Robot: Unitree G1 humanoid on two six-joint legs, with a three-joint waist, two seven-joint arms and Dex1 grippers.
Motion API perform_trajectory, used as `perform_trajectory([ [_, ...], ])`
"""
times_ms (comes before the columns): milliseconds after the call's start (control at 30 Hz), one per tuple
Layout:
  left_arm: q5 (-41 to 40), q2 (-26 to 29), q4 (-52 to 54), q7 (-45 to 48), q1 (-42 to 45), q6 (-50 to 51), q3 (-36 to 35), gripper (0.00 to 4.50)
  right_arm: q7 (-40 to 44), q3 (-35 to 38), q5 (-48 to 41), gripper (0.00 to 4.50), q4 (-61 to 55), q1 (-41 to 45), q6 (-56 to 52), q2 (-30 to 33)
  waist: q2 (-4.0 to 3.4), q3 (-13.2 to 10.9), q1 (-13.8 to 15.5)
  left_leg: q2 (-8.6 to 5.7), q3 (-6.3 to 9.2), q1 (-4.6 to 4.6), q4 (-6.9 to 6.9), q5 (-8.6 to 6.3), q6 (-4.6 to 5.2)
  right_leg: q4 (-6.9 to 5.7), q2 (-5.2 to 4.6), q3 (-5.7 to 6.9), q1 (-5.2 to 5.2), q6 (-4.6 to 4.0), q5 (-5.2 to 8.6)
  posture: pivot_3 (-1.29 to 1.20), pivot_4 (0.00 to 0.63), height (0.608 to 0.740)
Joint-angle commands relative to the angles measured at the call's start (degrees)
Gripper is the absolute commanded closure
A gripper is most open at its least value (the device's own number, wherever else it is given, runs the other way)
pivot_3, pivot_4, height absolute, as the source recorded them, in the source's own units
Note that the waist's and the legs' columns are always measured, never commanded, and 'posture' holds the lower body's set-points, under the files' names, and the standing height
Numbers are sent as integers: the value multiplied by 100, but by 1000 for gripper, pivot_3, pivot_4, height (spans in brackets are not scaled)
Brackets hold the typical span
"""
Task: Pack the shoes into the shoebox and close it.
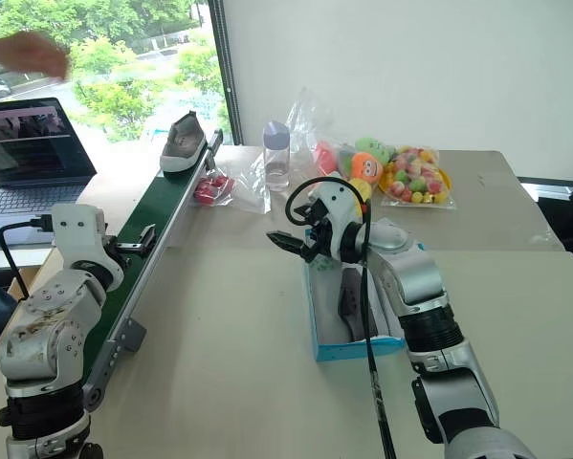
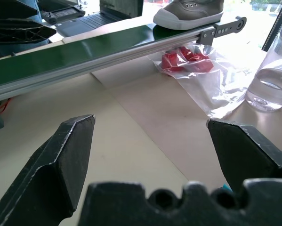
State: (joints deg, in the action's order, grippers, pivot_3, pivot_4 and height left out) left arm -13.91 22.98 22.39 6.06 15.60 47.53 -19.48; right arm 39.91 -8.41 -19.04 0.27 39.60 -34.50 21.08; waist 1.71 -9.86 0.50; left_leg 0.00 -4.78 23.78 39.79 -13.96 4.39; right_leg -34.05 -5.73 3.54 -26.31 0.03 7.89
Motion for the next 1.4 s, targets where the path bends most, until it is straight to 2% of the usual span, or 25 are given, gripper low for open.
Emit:
perform_trajectory([
  [33, 21, 178, -202, 107, 119, -273, -164, 0, 95, 87, -143, 21, -389, 62, -37, -36, 0, 0, 0, 0, 0, 0, 0, 0, 0, 0, -1, 0, 0, 0, 0, 0, 150, 740],
  [833, -185, 608, -1125, 541, 488, -758, -367, 0, 672, -80, -214, 21, -744, -180, -173, 290, 0, 0, 3, -3, 0, 1, 0, -14, -24, 0, -14, 17, -2, 0, 0, 0, 150, 740],
  [1100, -276, 684, -1979, 775, 921, -892, -318, 0, 600, -64, -232, 21, -877, -213, -299, 359, 0, 0, 7, -4, -1, 1, 0, -13, -22, 0, -14, 19, -1, 1, 0, 0, 150, 740],
  [1200, -375, 688, -2256, 988, 940, -581, -176, 0, 596, -77, -221, 21, -905, -191, -356, 402, 0, 0, 6, -4, -1, 2, 0, -13, -21, 0, -15, 19, -1, 1, 0, 0, 150, 740],
  [1300, -590, 607, -2220, 1107, 831, -50, -121, 788, 593, -75, -235, 0, -947, -164, -417, 425, 0, 0, 1, -4, -1, 1, 0, -13, -22, -1, -15, 19, -1, 1, 1, 0, 150, 740],
  [1400, -621, 619, -2069, 1104, 731, 152, -107, 1919, 587, -60, -247, 0, -966, -151, -450, 441, 0, 0, 23, -4, -1, -3, 0, -13, -24, -2, -17, 20, 1, 2, 1, 0, 150, 740],
])
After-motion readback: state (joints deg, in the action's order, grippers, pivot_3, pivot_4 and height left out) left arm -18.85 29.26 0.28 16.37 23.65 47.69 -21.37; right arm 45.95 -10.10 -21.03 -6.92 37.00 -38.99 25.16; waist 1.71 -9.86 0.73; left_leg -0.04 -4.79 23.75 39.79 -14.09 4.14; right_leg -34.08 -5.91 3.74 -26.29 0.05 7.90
